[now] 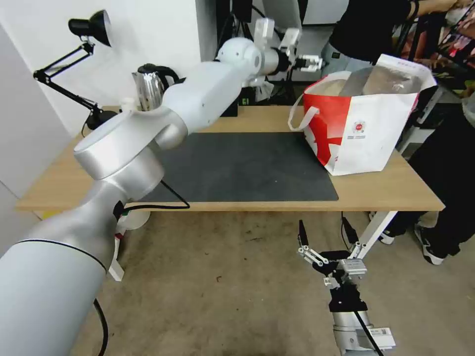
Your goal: Pick up the trash from the table and place it into the takeout bag.
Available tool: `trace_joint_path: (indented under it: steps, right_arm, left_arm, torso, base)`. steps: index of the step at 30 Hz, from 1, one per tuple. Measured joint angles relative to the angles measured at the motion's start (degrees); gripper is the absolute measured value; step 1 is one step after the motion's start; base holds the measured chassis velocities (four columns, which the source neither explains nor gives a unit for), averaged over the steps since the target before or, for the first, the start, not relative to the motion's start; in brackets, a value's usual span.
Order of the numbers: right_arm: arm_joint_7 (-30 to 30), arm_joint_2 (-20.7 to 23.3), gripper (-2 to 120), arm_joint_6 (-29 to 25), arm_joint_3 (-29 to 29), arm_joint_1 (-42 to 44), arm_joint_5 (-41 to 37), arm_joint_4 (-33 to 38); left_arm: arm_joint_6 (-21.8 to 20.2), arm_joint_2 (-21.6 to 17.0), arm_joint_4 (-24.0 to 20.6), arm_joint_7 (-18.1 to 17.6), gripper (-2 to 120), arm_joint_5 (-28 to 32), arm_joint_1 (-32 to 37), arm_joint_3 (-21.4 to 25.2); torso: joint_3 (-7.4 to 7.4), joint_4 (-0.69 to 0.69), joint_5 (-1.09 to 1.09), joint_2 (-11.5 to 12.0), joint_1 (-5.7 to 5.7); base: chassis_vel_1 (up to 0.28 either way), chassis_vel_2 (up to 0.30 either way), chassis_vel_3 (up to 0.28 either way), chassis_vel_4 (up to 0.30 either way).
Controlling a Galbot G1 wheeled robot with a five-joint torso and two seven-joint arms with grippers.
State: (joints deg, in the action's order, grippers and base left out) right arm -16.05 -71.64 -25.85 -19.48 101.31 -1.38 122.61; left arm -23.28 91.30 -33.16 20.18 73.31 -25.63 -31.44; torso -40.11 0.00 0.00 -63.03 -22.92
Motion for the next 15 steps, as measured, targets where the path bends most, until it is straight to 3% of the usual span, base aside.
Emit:
trace_joint_path:
  steps: [13,15]
  right_arm:
    - [0.0,0.0,100,0.0,0.0,0.0,0.0,0.0]
    - [0.0,0.0,100,0.0,0.0,0.0,0.0,0.0]
  left_arm:
    - [3.1,-0.4,-2.9,-1.6,100,1.6,0.3,5.9]
    - [3.8,-2.2,-6.2,-2.6,100,1.6,1.0,7.5]
  torso:
    - [0.0,-0.02,0.0,0.0,0.0]
    - [0.0,-0.02,0.0,0.0,0.0]
  base:
    - [0.0,0.0,0.0,0.0]
    - [0.0,0.0,0.0,0.0]
